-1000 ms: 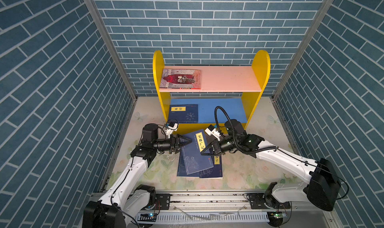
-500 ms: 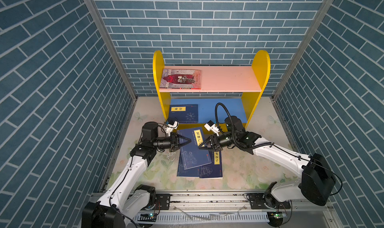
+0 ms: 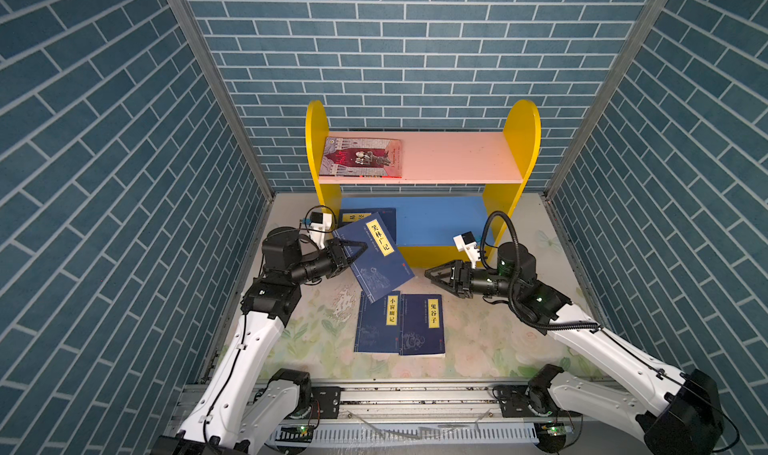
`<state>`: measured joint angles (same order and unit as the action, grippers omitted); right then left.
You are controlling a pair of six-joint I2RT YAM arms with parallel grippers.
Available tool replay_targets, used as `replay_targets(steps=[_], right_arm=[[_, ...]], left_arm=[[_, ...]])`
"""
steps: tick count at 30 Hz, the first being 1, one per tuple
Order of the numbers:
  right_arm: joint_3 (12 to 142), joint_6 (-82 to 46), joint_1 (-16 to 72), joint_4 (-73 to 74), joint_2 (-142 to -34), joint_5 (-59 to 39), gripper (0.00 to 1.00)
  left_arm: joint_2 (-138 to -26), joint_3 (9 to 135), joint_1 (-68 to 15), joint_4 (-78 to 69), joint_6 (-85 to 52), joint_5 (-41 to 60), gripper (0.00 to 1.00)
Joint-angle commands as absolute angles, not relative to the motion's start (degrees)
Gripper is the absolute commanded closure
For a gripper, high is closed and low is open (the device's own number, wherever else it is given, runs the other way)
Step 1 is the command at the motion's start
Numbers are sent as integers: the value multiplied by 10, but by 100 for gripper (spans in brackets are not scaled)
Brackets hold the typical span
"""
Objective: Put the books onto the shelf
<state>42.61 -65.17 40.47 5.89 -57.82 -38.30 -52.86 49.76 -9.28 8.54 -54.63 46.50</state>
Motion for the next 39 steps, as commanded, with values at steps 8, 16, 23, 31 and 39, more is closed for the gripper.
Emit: replay_targets(steps=[8,16,23,31,39], right_arm=[[377,-746,507,269,-624,-202,28],[379,-751,556,397,-696,-146,28],[393,-761,577,472,-762,-120,28],[398,-771,579,546,-792,-103,28],[432,-778,578,561,-843,-114,31]], left_arm=[[-566,491,-91,-17,-666,382,100],[-575,464,-91,-63,-689,380,100],[-583,463,-91,-83,-704,386,100],[-589,457,-91,-76,-703,388,100],[-591,450,-91,-76,-714,392,100]])
